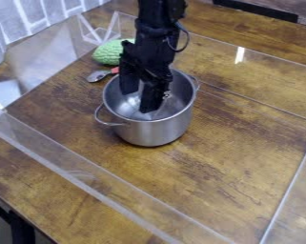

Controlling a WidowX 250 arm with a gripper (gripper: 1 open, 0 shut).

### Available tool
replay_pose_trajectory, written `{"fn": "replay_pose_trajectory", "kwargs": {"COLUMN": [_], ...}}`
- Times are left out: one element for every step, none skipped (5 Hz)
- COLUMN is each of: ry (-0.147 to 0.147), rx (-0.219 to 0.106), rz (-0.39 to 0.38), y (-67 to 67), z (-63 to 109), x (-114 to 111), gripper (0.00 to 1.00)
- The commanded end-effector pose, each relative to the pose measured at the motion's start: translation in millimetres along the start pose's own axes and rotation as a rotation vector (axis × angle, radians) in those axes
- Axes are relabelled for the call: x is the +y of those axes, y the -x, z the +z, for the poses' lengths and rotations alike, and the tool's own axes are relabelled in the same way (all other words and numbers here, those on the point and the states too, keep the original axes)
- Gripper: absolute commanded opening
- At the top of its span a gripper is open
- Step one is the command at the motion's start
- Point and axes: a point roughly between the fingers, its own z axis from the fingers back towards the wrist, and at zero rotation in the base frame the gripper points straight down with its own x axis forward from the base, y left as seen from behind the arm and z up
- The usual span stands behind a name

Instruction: Move the pink spoon to the left side of the table

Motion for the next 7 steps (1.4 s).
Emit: {"fn": "replay_pose_trajectory", "kwargs": {"ry": [-0.018, -0.018, -0.019, -0.019, -0.020, -0.021, -0.022], "rx": [-0.056, -0.056, -0.060, -0.064, -0.067, -0.072, -0.077], "rz": [0.017, 0.018, 0.018, 0.019, 0.019, 0.018, 0.019], "y": [-6.5, -7.3, -7.7, -7.9, -8.1, -8.1, -7.9], "z": [14.9, 14.2, 15.0, 16.0, 16.9, 18.6, 20.6], "x": [7.5, 7.6, 7.6, 7.5, 7.4, 7.3, 7.3], "gripper": [0.00, 0.00, 0.00, 0.00, 0.00, 0.00, 0.00]}}
